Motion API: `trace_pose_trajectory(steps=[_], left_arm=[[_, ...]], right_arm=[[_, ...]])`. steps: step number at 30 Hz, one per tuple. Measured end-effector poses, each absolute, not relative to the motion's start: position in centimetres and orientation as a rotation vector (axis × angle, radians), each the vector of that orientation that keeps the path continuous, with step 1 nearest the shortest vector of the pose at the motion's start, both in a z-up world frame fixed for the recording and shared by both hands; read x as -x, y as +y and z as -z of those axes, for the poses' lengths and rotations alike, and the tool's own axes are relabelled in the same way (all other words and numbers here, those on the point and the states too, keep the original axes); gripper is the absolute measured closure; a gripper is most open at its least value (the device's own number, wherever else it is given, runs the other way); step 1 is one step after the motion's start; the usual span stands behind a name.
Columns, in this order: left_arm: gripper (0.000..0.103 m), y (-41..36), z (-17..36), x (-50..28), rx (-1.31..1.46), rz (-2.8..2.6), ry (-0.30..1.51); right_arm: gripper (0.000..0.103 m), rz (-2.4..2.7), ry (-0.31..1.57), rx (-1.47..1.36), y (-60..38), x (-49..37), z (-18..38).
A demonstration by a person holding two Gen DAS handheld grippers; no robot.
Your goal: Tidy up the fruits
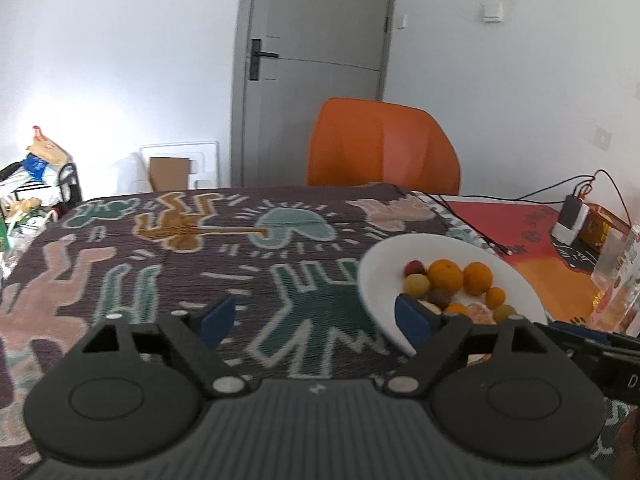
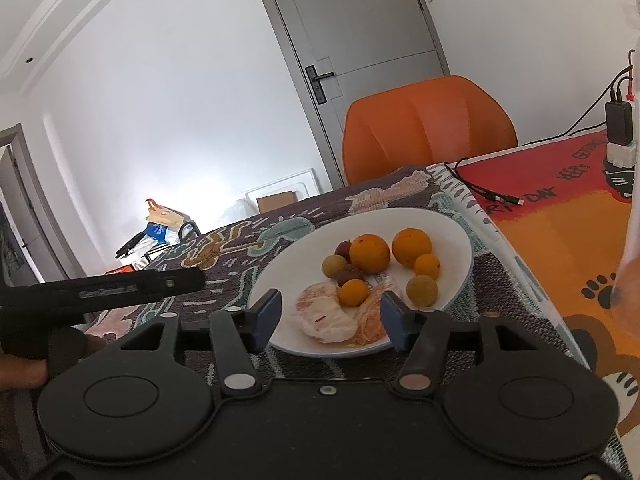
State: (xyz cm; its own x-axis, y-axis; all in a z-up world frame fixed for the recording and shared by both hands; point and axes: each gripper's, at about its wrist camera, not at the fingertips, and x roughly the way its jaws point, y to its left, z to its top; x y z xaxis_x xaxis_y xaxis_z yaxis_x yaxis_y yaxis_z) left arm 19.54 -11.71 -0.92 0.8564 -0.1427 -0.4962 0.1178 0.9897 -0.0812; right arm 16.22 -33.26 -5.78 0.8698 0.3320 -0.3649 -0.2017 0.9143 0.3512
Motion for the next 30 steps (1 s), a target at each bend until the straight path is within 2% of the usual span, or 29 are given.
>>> trace_pose_trajectory(steps=[7, 18, 23, 30], left_arm=[[0.007, -9.2, 0.3, -17.6, 0.067, 0.093, 0.51], [0.007, -6.2, -0.7, -13.9, 0.095, 0.114, 0.474], [0.007, -5.3, -1.1, -12.0, 0.094, 0.107, 0.462], [0.004, -4.0, -1.5, -9.5, 0.077, 0.087, 0.448]], right_arm=[[0.028, -0.289, 0.427, -0.295, -31.9, -15.5, 5.4], [0.006, -0.29, 0.428, -0.297, -30.0, -14.0, 4.9], [0.0, -0.302, 0.428, -0.293, -28.9, -13.1, 4.5], [0.0, -0.329, 0.452, -0.286, -27.6, -12.1, 4.1]])
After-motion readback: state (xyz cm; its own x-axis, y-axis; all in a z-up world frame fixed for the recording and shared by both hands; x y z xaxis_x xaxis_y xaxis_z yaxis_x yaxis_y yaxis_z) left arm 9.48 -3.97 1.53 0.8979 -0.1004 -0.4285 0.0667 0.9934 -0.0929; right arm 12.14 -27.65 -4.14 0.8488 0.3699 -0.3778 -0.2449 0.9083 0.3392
